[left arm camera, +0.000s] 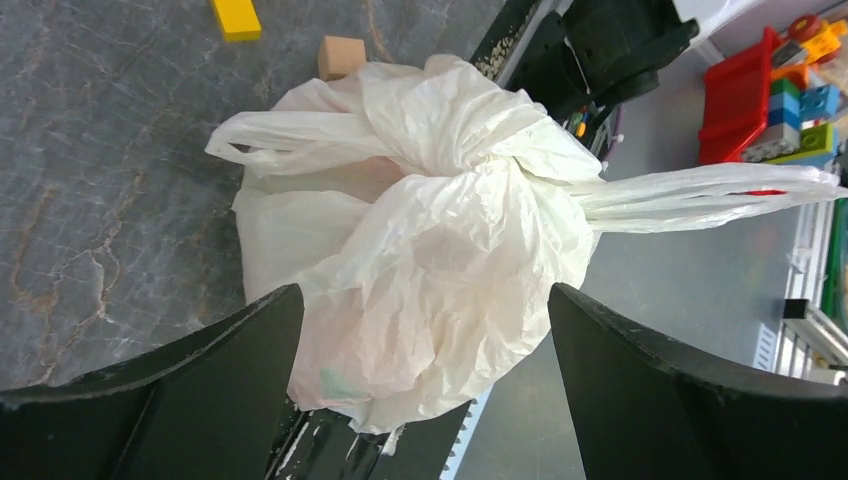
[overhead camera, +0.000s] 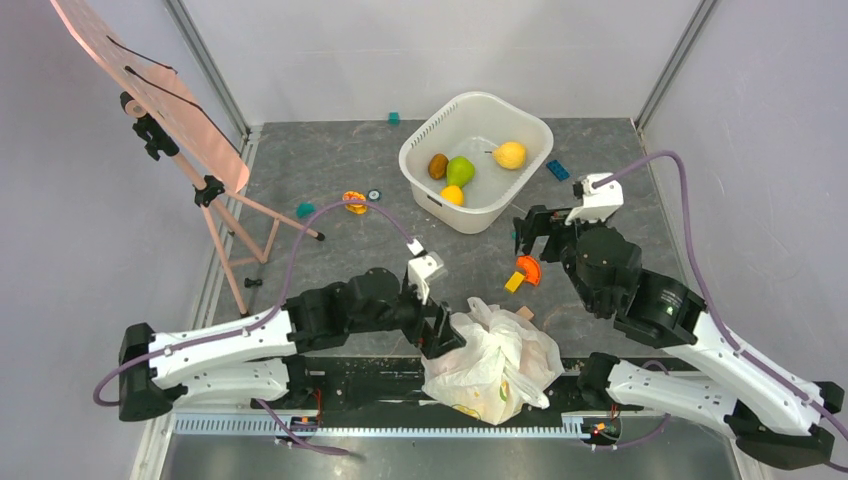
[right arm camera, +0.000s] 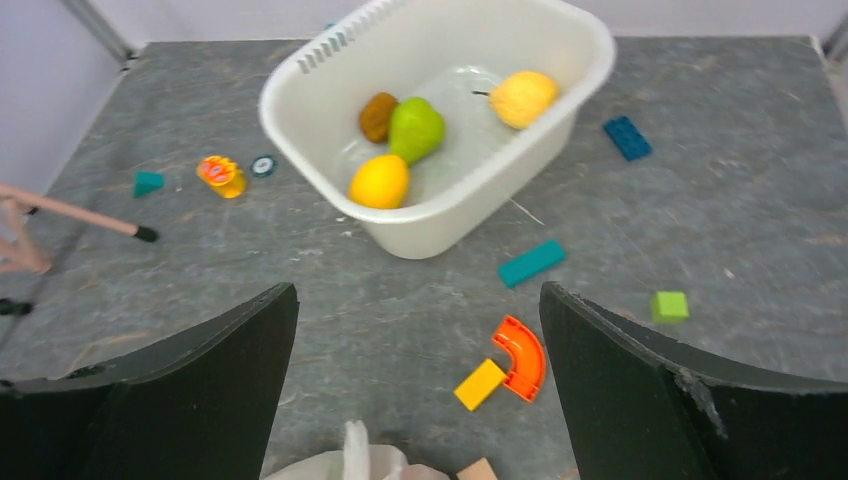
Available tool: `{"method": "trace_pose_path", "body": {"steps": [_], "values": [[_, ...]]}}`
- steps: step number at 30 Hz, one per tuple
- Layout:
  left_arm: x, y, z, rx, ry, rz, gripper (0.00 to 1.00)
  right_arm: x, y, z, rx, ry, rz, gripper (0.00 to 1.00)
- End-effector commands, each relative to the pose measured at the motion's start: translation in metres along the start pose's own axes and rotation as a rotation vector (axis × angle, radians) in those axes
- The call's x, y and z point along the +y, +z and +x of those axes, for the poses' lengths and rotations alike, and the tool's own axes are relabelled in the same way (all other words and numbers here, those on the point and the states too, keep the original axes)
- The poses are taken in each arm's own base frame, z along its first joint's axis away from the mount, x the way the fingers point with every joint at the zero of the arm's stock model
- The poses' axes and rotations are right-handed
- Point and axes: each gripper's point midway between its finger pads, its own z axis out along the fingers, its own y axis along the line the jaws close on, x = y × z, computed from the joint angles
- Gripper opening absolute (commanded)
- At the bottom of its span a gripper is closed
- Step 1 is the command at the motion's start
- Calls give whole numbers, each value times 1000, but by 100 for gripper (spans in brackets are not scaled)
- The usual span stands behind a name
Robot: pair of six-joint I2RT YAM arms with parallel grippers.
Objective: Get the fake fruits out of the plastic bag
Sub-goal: Untie the plastic bag at the center of the board.
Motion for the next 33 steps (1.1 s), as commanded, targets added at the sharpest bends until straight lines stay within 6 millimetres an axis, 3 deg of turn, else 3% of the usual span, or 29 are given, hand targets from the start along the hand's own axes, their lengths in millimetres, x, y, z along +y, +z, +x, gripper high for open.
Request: {"method": "trace_pose_path", "body": {"steps": [1, 7, 11, 16, 23, 29, 33], "values": [[-26, 11, -29, -108, -17, -1, 98, -33, -3, 12, 14, 10, 124, 94], [-18, 35, -17, -61, 122, -59, 97, -28, 2, 20, 48, -19, 96, 95], [-11, 37, -21, -67, 301, -62, 95, -22, 7, 29, 79, -51, 68, 95], [-20, 40, -19, -59, 505, 35, 84, -15, 10, 37, 94, -52, 29, 95], [-40, 50, 13, 90, 605, 258, 80, -10, 10, 40, 108, -58, -3, 96], [-21, 60, 21, 157, 629, 249, 79, -6, 10, 43, 119, -63, -23, 96], [-7, 68, 17, 170, 611, 231, 61, -6, 9, 44, 119, -58, -32, 96]]}}
